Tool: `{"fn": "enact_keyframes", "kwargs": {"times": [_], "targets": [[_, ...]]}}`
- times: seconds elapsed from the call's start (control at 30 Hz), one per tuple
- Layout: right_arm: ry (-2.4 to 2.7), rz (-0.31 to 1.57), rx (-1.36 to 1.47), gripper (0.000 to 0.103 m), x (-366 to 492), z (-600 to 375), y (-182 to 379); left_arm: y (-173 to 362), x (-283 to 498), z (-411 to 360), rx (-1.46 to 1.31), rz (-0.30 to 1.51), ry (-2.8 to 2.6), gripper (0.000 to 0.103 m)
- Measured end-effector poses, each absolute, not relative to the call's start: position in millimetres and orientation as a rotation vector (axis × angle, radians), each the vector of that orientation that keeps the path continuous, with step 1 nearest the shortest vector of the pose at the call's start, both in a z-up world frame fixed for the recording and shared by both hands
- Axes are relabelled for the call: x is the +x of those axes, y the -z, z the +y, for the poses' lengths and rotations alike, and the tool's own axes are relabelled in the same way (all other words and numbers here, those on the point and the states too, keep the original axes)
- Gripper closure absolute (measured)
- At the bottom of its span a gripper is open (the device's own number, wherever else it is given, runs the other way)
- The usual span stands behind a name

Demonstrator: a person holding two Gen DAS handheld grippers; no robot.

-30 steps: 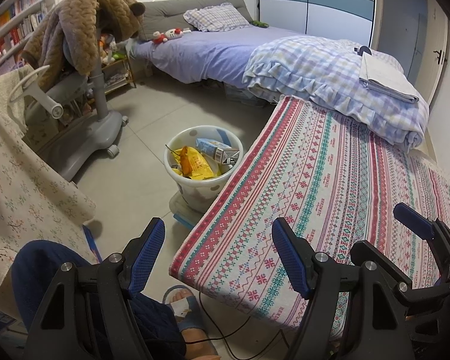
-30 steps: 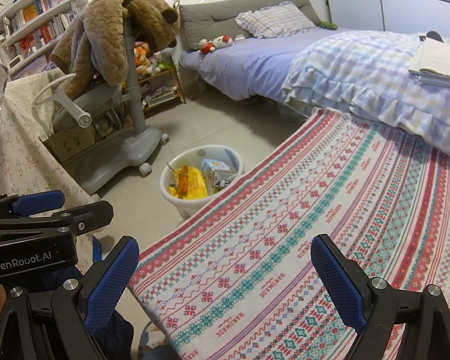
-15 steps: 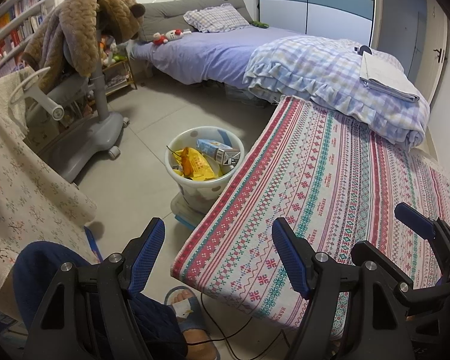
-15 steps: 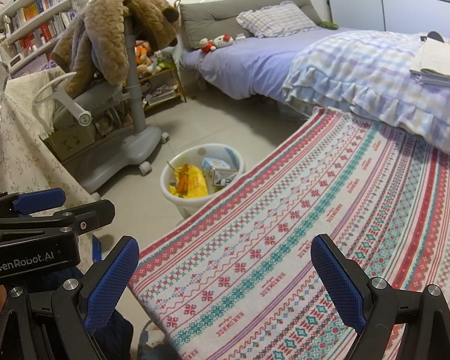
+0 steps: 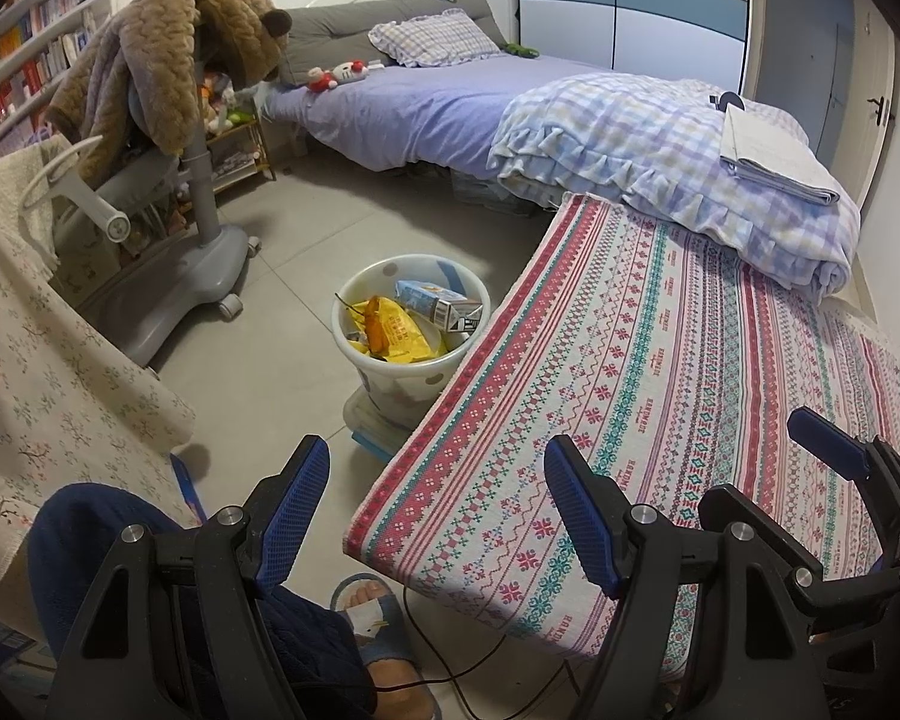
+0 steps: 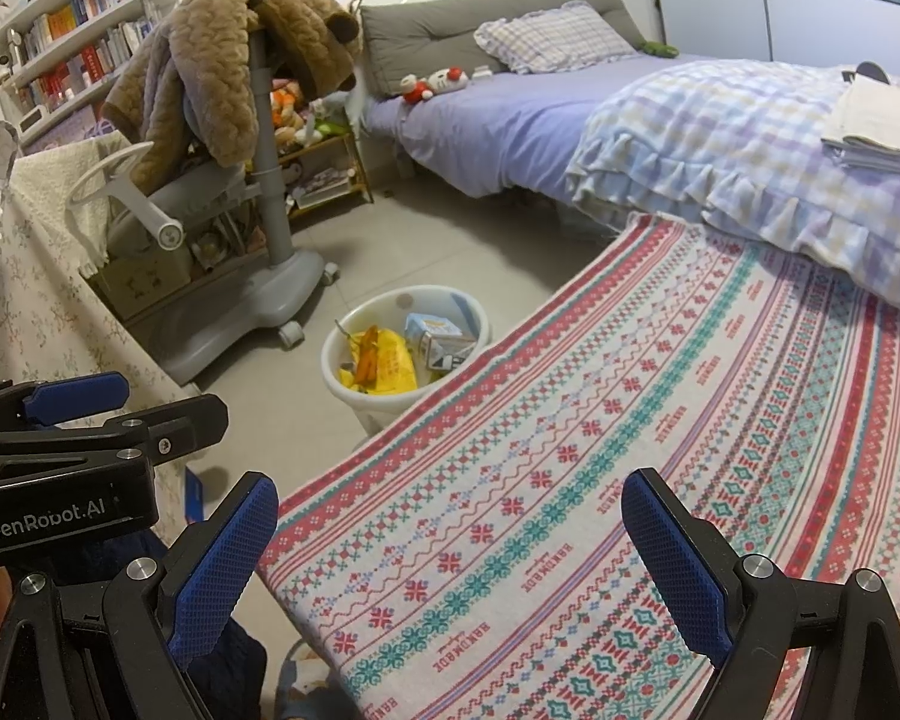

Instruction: Collect trash

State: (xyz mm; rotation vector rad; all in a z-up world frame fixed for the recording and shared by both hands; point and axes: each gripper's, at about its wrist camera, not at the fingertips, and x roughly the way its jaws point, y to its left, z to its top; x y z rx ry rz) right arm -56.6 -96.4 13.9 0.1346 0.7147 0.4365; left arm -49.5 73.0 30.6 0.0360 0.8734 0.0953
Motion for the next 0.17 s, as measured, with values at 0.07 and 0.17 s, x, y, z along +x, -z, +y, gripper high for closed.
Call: {"fn": "enact_keyframes", "kwargs": {"times": [0.07,0.17], "targets": [[-0.436,0.715,0.134,0.007,-56.7,-96.3,-13.9,-30.8,-49.5,73.2,0.036,0.874,-0.095,0.026],[-0.436,0.715,0.134,0.007,-56.7,-96.3,-13.9,-30.8,-49.4,73.4,0.036,0.873,-0.096,0.026]]}}
